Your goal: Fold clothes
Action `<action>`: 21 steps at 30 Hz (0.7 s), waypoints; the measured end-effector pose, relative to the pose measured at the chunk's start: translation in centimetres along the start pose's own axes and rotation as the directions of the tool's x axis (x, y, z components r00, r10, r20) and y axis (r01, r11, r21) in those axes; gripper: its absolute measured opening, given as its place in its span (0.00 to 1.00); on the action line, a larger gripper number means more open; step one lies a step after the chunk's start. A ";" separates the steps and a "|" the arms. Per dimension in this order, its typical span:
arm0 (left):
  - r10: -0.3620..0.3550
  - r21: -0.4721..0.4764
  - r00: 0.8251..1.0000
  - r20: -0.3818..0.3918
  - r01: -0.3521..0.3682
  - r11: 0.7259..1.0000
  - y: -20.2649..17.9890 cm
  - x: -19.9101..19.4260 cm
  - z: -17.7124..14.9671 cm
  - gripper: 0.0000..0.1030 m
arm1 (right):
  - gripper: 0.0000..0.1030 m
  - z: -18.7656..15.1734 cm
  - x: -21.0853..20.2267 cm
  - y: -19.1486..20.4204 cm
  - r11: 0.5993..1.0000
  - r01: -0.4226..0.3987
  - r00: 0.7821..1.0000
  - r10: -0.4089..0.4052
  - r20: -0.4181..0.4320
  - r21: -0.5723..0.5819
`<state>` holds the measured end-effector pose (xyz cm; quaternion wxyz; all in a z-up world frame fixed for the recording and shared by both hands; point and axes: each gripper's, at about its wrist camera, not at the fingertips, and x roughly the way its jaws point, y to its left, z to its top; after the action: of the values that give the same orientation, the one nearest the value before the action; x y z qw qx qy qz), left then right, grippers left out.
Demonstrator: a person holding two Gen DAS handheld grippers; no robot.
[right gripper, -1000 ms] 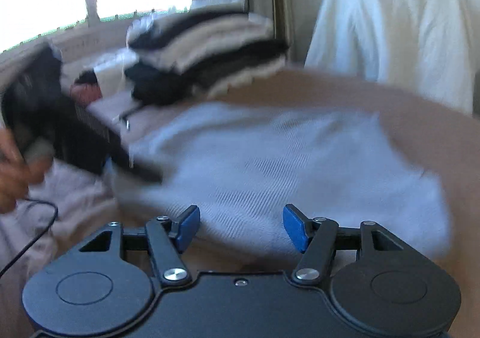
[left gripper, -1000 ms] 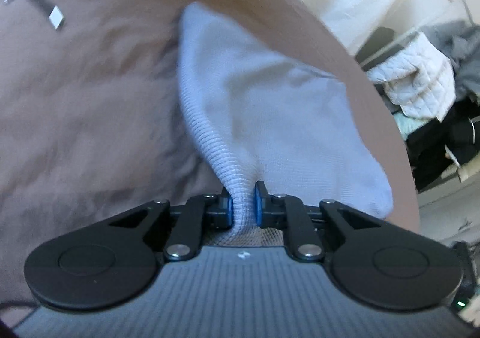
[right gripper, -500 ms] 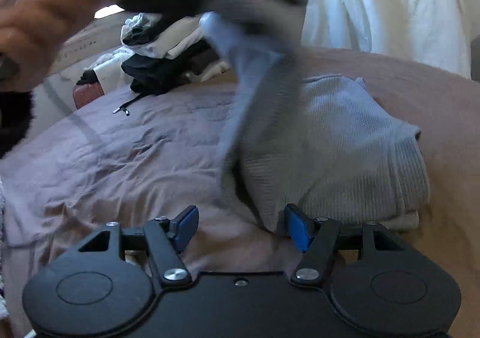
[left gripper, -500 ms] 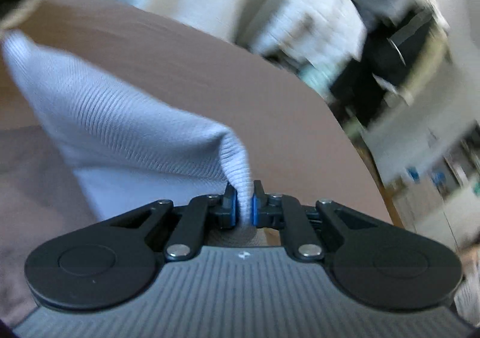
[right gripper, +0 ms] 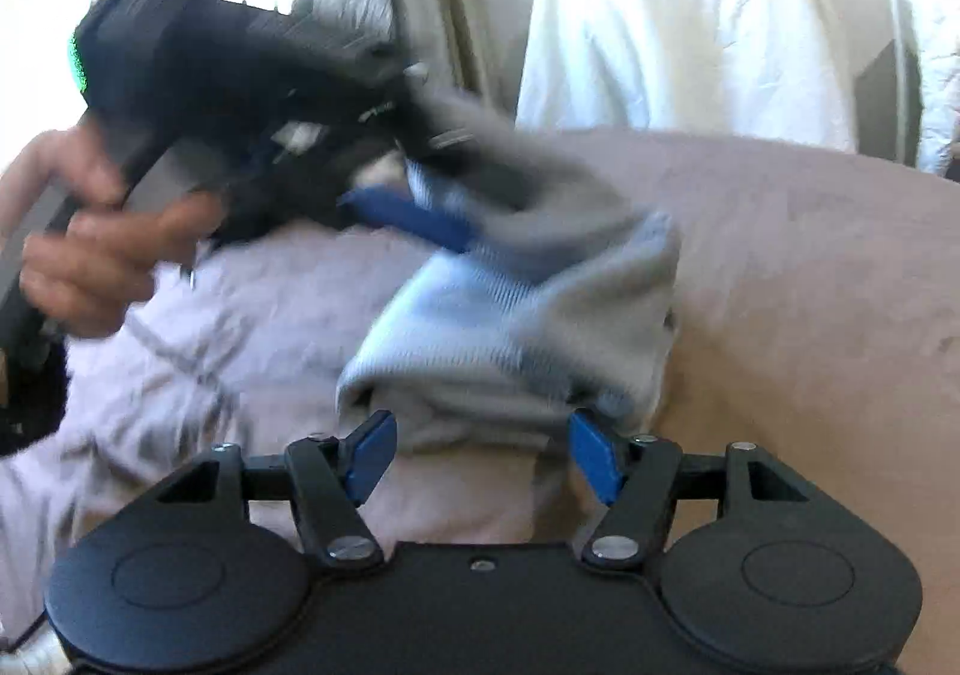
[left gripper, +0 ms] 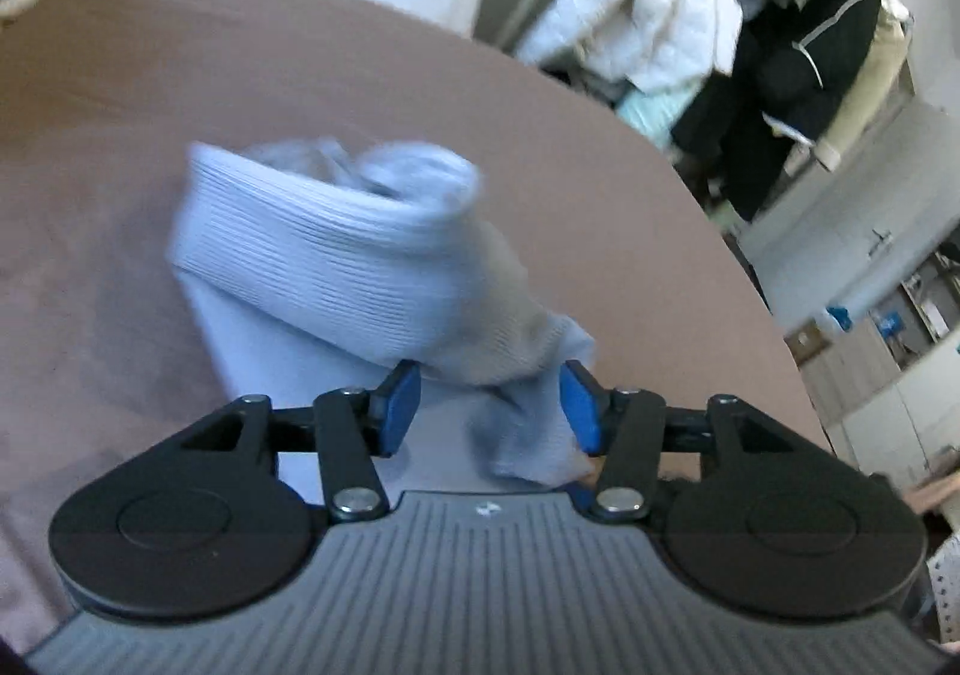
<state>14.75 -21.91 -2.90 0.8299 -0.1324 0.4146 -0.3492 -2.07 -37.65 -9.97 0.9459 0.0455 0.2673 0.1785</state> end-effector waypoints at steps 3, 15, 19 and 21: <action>0.035 -0.032 0.999 0.010 -0.035 0.999 1.9 -1.3 -0.3 0.53 | 0.73 1.3 -0.1 0.3 1.000 0.004 0.999 -0.004 0.043 0.004; 0.178 0.018 0.984 0.008 -0.178 0.984 3.7 6.6 5.0 0.50 | 0.83 3.2 2.7 0.2 0.963 0.248 0.967 -0.252 0.030 0.105; 0.206 0.025 0.975 0.084 -0.209 0.978 3.3 7.9 8.5 0.48 | 0.83 3.2 1.8 -1.8 0.934 0.251 0.967 -0.256 -0.016 0.252; 0.244 0.048 0.956 0.161 -0.254 0.966 3.1 8.1 9.5 0.52 | 0.83 2.9 1.5 -3.0 0.909 0.283 0.958 -0.282 -0.049 0.304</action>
<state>26.93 -25.91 -3.38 0.9007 -0.0774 0.3507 -0.2446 1.61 -39.85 -8.76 0.9424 0.1530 0.2975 -0.0040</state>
